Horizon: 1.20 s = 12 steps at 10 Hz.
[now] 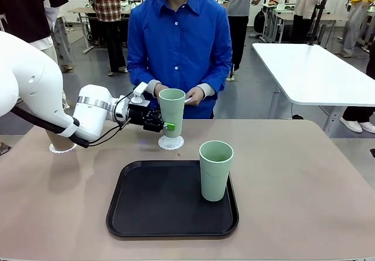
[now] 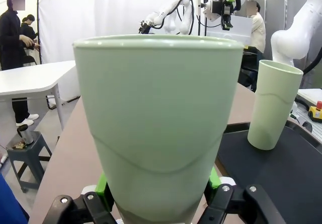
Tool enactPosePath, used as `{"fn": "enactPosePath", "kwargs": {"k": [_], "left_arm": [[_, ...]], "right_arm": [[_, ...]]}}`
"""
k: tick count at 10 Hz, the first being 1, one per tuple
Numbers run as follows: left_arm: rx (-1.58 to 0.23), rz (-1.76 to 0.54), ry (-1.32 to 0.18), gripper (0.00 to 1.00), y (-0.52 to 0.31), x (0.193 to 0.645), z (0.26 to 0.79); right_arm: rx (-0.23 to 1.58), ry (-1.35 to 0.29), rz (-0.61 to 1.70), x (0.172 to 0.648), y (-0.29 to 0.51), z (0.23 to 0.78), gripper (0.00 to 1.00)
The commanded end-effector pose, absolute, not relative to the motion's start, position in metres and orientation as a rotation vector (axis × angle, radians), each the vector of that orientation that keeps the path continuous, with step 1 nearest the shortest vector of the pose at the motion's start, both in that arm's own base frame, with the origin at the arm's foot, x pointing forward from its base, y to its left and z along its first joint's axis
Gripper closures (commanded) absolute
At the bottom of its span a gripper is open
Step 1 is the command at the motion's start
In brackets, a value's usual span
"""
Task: Place coasters on the table and set cups on them.
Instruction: Take one Reusable plastic cup from the Flat Tray and place it on a coaster set by the human.
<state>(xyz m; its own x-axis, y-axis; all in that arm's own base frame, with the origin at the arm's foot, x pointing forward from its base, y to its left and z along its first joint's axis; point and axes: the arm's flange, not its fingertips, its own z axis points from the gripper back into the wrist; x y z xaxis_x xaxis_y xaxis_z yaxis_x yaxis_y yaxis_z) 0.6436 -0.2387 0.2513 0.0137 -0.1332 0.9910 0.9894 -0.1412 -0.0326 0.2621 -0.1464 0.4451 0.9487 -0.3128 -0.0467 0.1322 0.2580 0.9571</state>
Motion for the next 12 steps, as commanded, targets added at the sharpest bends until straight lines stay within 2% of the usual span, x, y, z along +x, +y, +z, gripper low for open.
{"fn": "enactPosePath", "kwargs": {"k": [1, 12], "left_arm": [[-1.229, -1.373, -1.031, 0.17, -0.233, 0.645, 0.246], [-1.227, -1.348, -1.007, 0.17, -0.241, 0.651, 0.224]], "right_arm": [[1.296, -0.174, -0.297, 0.263, -0.145, 0.446, 0.00], [1.296, -0.174, -0.297, 0.263, -0.145, 0.446, 0.00]]}}
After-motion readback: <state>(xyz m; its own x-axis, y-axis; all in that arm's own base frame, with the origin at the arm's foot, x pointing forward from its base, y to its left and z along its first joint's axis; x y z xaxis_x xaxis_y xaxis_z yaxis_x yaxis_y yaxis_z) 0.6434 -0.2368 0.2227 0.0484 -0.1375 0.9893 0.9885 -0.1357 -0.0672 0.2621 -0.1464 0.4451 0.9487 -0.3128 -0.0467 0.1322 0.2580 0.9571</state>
